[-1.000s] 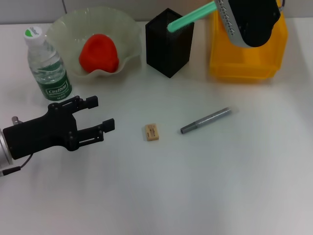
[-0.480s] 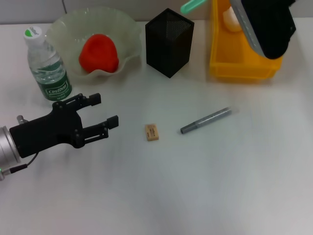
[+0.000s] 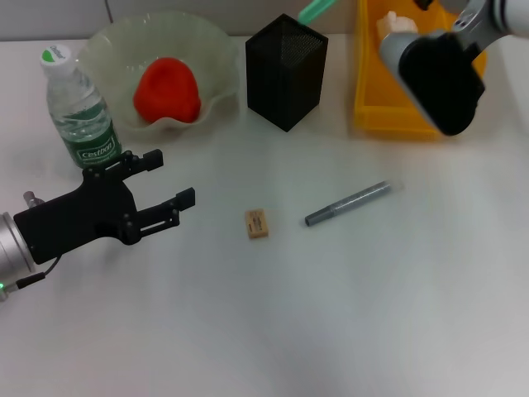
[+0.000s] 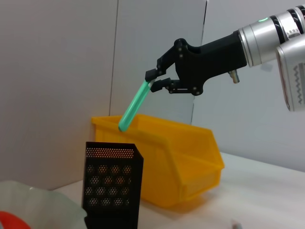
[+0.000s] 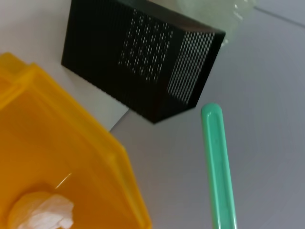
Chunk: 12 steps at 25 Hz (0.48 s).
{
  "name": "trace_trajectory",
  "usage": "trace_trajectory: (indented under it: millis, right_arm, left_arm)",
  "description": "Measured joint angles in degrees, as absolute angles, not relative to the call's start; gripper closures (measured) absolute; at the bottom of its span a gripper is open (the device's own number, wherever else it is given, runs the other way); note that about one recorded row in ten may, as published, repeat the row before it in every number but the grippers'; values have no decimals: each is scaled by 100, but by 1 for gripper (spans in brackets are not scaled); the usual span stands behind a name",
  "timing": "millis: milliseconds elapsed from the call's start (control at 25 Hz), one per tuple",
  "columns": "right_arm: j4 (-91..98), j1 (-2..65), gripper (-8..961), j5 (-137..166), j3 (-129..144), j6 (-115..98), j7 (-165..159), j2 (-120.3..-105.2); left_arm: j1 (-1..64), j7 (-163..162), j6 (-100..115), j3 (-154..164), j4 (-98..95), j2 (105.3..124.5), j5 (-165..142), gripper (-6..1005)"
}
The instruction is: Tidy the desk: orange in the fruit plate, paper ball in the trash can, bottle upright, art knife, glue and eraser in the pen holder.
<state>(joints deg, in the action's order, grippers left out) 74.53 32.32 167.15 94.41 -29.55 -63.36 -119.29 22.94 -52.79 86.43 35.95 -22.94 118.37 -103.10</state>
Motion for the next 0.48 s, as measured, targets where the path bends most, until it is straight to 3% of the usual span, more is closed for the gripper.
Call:
trace_trajectory:
  millis: [480]
  right_arm:
    - [6540, 3038, 785, 16717, 10115, -1113, -5460, -11958]
  left_arm:
    - [2271, -4987, 8568, 3596, -2294, 11830, -10308, 198]
